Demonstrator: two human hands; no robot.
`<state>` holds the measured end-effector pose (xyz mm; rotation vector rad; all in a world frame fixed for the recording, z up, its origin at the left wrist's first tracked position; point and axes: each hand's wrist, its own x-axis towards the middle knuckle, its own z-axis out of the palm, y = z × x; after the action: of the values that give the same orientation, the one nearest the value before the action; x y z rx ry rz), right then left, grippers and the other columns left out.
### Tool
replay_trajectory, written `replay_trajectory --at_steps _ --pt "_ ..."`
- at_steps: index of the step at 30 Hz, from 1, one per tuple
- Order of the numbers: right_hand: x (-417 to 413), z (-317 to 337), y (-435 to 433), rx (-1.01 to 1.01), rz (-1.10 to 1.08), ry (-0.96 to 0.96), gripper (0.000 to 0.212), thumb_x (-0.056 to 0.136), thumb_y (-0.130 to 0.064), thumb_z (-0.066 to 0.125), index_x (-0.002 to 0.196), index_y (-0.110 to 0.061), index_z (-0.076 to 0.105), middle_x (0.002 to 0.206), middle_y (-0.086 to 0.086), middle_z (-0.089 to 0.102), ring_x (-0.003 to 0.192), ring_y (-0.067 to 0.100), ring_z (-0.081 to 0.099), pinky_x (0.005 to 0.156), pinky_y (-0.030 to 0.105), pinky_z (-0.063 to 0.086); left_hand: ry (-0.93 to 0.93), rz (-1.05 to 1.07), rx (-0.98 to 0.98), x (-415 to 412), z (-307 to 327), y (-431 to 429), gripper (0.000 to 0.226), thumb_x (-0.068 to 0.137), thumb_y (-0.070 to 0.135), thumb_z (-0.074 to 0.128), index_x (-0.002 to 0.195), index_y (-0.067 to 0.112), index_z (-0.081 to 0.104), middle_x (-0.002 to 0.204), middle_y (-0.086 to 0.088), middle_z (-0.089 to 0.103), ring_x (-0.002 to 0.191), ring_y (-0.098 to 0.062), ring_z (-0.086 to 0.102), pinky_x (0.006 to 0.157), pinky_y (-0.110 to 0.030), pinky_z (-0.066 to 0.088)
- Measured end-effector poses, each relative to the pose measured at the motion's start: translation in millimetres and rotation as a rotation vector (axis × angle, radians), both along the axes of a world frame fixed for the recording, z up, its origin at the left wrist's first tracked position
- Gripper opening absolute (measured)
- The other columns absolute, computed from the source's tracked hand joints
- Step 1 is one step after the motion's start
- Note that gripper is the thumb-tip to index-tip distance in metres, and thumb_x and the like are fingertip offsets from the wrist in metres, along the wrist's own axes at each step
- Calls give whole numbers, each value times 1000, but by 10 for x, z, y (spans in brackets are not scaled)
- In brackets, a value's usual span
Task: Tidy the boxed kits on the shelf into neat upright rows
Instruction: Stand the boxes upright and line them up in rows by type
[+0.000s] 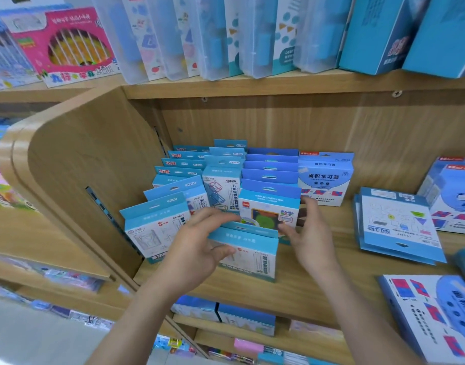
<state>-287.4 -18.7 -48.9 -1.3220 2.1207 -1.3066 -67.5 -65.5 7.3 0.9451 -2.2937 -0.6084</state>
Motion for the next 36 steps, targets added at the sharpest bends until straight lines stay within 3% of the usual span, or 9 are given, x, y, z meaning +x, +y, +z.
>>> replay_trajectory --at_steps 2,6,13,17,21,25,28,33,36 --pt "23 -8 -31 0 -20 10 60 78 -17 76 125 -24 39 116 0 61 106 14 59 78 29 52 68 26 59 -22 -42 18 57 73 10 79 119 36 58 120 18 50 116 4 44 99 -27 44" --pt "25 5 -33 15 -26 55 59 78 -19 76 125 -21 40 108 0 63 94 12 59 70 27 48 129 58 133 -42 -120 40 64 75 8 77 121 44 52 125 23 45 121 3 41 101 -35 45" --pt "-13 -15 -84 74 -52 119 59 78 -25 75 125 -20 40 97 -2 63 86 16 62 64 31 47 276 53 444 -80 -141 43 83 75 2 75 126 56 40 131 14 48 117 -3 53 87 -35 56" --pt "-20 10 -63 139 -37 110 65 78 -28 76 130 -22 37 105 0 60 88 15 60 69 33 51 351 40 581 -92 -193 37 93 74 -3 74 131 56 32 132 10 49 113 -10 60 78 -40 59" --pt "-82 85 127 225 -9 126 59 83 -28 71 134 -24 41 115 1 56 99 18 58 78 30 47 374 94 540 -92 -315 26 77 74 -2 75 121 49 43 117 15 61 107 -6 61 84 -38 57" --pt "-297 204 588 206 -28 145 34 85 -21 68 117 -27 56 98 -8 57 86 7 60 75 22 45 403 170 475 -114 -419 27 64 73 1 77 116 36 44 114 8 63 102 -9 64 90 -40 54" --pt "-505 299 954 169 -116 180 26 83 -16 69 106 -24 63 96 -4 63 88 10 62 83 31 50 399 154 437 -263 -449 66 58 75 3 75 115 32 44 114 10 62 103 -10 63 93 -44 52" --pt "-858 469 1430 207 -180 290 29 83 -20 70 110 -26 63 100 -7 59 87 11 59 80 29 49 418 111 426 -549 -462 239 70 79 3 71 125 43 36 125 15 54 114 -8 57 98 -42 47" --pt "-1112 586 1594 247 -175 340 35 83 -27 70 117 -30 60 101 -6 57 98 14 56 83 31 45 481 151 398 -635 -429 373 88 74 -4 73 135 43 31 130 8 50 112 7 53 99 -34 43"
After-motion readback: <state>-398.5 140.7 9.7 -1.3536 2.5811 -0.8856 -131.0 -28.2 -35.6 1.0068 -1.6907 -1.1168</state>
